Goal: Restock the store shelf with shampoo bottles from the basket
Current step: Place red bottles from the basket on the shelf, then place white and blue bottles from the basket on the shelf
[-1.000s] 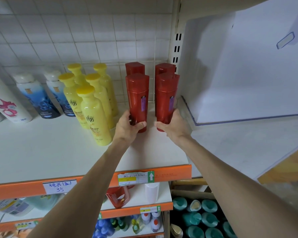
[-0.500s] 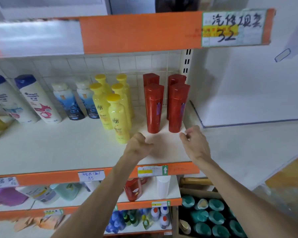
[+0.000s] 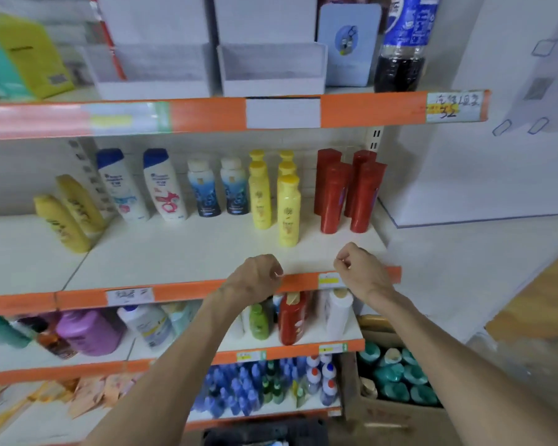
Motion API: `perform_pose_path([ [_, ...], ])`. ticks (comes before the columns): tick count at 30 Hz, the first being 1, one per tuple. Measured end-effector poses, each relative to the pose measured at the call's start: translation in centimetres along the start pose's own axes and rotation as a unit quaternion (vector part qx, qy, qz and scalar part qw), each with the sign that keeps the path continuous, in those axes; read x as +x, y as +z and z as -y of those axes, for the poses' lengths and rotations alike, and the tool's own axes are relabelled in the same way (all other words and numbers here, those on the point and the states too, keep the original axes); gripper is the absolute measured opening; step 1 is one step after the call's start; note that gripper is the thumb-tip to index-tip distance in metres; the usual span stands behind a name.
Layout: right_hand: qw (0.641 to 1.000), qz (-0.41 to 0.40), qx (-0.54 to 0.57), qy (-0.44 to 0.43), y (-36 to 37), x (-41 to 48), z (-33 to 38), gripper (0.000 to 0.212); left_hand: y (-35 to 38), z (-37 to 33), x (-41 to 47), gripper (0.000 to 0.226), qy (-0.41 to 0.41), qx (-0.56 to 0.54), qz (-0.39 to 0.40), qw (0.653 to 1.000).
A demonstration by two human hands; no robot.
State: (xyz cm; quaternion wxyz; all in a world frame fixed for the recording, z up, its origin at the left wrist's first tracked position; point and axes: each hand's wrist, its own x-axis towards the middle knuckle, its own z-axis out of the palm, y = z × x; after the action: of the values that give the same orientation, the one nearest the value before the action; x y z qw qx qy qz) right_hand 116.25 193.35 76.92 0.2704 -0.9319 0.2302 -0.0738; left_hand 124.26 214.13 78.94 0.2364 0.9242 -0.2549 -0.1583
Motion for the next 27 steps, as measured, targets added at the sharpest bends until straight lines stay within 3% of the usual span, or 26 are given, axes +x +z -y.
perform_pose_path([
  [5,0.990,0.124,-0.062,-0.006,5.5,-6.7,5.8,0.011,-1.3,5.7,-7.3,0.029,0.003,0.014,0.067,0.998],
  [9,0.957,0.265,-0.115,-0.034,10.1,-11.1,9.0,0.021,0.0,10.3,-10.3,0.032,-0.043,0.066,0.094,0.992],
  [11,0.945,0.298,-0.128,-0.034,11.8,-12.6,9.7,0.015,1.1,12.1,-11.2,0.035,-0.059,0.070,0.115,0.989],
  [15,0.944,0.305,-0.122,-0.026,14.5,-13.6,9.6,0.028,3.1,14.8,-12.2,0.038,-0.088,0.056,0.133,0.986],
  [27,0.948,0.288,-0.136,-0.001,23.1,-15.7,1.5,0.031,16.3,19.5,-11.2,0.050,-0.095,0.047,0.189,0.976],
])
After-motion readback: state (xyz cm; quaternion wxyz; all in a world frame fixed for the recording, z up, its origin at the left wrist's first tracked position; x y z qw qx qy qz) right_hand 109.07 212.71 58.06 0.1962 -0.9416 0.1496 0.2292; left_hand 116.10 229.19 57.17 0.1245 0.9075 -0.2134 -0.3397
